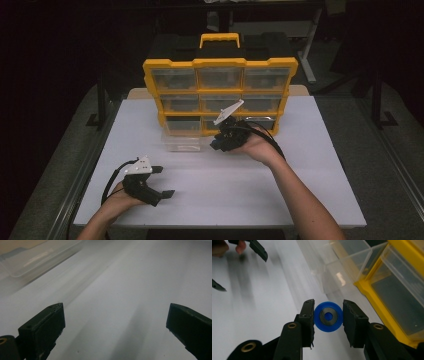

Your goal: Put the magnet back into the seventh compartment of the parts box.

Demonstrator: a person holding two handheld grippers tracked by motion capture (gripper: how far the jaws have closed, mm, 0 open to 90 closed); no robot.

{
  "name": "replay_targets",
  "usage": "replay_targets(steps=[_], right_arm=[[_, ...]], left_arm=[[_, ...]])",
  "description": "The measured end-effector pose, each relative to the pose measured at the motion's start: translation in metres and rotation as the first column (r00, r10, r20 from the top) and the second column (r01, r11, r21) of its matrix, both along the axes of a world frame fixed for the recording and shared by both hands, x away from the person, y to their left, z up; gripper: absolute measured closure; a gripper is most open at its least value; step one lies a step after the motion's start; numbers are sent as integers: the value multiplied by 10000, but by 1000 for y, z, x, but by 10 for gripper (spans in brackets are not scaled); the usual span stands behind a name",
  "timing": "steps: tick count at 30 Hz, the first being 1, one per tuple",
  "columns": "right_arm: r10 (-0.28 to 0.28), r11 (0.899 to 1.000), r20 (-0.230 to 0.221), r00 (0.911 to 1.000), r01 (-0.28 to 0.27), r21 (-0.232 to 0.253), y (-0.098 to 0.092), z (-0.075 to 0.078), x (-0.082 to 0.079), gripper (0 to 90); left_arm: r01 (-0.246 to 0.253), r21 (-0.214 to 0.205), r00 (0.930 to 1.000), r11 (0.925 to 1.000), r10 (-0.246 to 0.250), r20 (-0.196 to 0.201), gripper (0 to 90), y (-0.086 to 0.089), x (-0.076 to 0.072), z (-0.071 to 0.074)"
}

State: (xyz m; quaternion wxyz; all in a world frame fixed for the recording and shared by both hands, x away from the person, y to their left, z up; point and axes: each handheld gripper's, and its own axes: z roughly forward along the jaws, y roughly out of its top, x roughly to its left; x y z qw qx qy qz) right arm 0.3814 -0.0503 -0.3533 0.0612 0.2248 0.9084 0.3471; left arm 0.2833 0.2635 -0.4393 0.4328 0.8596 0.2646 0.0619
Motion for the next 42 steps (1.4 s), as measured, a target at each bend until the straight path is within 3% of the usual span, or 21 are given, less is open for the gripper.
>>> replay_targets(steps=[16, 42], right_arm=[[92, 9999, 185, 9998, -94, 109, 21, 20, 13, 613], [90, 9994, 467, 9989, -105, 317, 64, 26, 33, 613]], left_arm=[[24, -8, 10000, 10000, -24, -4, 17, 0, 0, 0], [17, -107, 10000, 9999, -17, -11, 18, 1, 0, 1]])
